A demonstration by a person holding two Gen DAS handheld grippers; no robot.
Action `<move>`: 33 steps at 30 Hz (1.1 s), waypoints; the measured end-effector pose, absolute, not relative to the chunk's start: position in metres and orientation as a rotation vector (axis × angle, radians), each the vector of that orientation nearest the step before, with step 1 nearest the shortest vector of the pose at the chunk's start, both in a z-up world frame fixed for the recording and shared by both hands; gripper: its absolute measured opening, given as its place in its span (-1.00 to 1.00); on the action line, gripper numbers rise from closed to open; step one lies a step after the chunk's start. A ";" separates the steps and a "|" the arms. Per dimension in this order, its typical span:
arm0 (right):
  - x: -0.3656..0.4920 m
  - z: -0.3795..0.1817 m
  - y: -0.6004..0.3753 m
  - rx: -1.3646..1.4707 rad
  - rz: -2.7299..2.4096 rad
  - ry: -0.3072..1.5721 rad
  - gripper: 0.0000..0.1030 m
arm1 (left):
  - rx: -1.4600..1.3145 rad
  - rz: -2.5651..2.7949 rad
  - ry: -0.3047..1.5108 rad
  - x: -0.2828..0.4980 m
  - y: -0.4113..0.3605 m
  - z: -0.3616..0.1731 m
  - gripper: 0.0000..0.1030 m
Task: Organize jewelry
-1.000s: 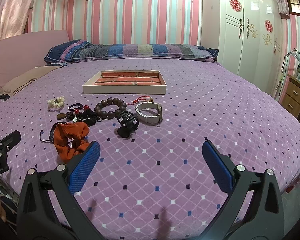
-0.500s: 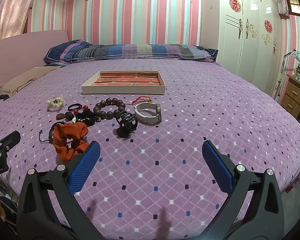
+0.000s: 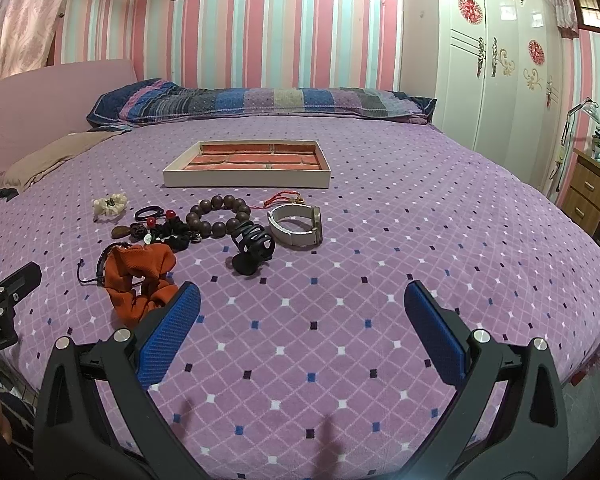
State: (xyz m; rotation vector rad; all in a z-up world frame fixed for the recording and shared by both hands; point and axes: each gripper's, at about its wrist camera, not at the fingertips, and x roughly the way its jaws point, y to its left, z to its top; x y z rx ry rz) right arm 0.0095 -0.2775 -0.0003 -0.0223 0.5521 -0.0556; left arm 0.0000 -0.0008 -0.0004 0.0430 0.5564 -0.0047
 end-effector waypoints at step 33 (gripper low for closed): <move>0.011 -0.004 -0.278 -0.023 -0.060 0.556 0.92 | 0.047 -0.008 0.562 0.002 -0.002 -0.006 0.92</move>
